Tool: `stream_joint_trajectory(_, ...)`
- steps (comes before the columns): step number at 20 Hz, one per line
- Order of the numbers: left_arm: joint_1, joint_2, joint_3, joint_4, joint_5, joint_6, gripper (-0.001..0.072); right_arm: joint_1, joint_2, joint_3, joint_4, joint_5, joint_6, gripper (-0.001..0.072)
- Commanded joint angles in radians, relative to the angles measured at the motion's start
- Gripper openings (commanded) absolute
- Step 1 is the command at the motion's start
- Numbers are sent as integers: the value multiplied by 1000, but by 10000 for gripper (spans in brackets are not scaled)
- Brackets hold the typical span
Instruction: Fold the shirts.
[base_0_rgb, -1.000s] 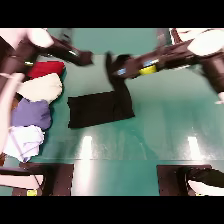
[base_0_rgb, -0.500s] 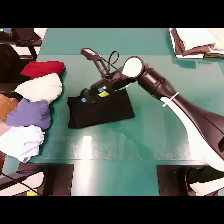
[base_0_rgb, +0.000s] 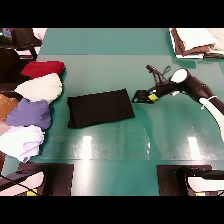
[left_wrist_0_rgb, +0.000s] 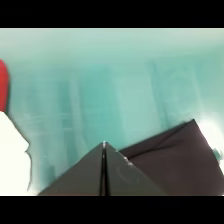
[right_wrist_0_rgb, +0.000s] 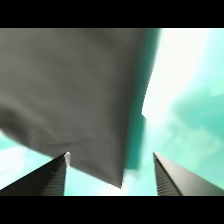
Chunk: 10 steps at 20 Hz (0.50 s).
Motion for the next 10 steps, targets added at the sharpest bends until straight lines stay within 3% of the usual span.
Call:
stream_joint_trajectory(1, -29, 1, -31, -22, 16, 0, 24, -73, -57, -68, 137, -24, -61, 575)
stream_joint_trajectory(3, -53, -5, -33, -20, 19, 0, 24, -52, -116, -56, 235, -49, -109, 576)
stream_joint_trajectory(7, -97, -24, -34, -20, 18, 0, 24, 39, -271, 98, 296, -39, -111, 562)
stream_joint_trajectory(9, -119, -36, -34, -21, 17, 0, 24, 88, -346, 188, 320, -35, -111, 436)
stream_joint_trajectory(10, -131, -40, -35, -22, 15, -1, 24, 111, -374, 227, 317, -32, -111, 308)
